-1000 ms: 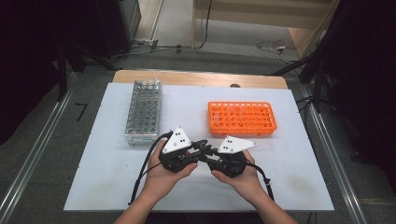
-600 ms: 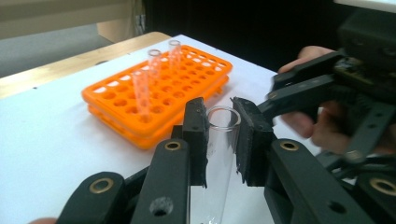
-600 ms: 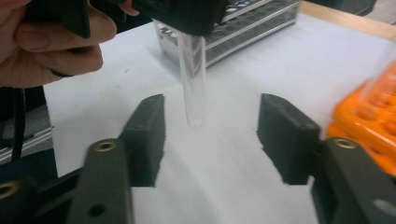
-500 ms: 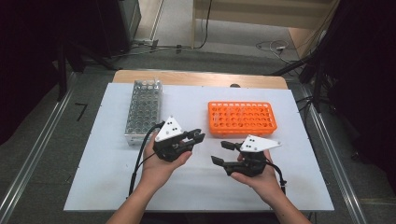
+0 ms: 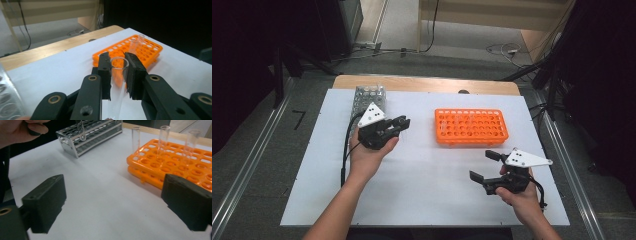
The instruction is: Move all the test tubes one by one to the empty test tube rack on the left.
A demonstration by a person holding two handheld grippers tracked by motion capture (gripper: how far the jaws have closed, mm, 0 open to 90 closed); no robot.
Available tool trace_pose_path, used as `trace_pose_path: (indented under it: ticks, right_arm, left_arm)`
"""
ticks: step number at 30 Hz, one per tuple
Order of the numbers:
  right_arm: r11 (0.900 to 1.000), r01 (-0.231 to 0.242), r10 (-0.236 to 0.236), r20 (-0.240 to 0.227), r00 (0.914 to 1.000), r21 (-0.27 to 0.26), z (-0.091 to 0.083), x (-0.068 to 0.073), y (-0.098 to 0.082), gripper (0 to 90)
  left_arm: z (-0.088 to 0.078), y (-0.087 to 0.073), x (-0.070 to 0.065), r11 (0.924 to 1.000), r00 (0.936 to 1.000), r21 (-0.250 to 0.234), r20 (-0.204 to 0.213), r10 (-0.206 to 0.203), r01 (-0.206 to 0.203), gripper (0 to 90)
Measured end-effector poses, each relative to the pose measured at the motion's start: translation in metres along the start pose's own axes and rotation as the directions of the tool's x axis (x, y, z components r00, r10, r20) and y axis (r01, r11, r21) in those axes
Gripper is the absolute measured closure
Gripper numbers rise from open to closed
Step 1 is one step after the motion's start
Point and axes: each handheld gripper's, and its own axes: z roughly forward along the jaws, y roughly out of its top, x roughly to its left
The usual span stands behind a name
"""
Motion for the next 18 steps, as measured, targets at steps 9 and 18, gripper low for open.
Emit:
trace_pose_path:
  ticks: [9,18]
  right_arm:
    - [0.999,-0.029,0.029,0.006,0.9995,0.018,-0.020,-0.019,-0.021,0.0]
    - [0.999,-0.038,0.037,0.030,0.9989,0.035,-0.025,-0.025,-0.030,0.0]
  left_arm:
    - [0.003,0.006,0.033,0.9994,0.9966,-0.006,-0.075,-0.034,0.033,75.7]
    - [0.010,0.027,0.061,0.9995,0.9879,-0.024,-0.153,-0.022,0.019,75.7]
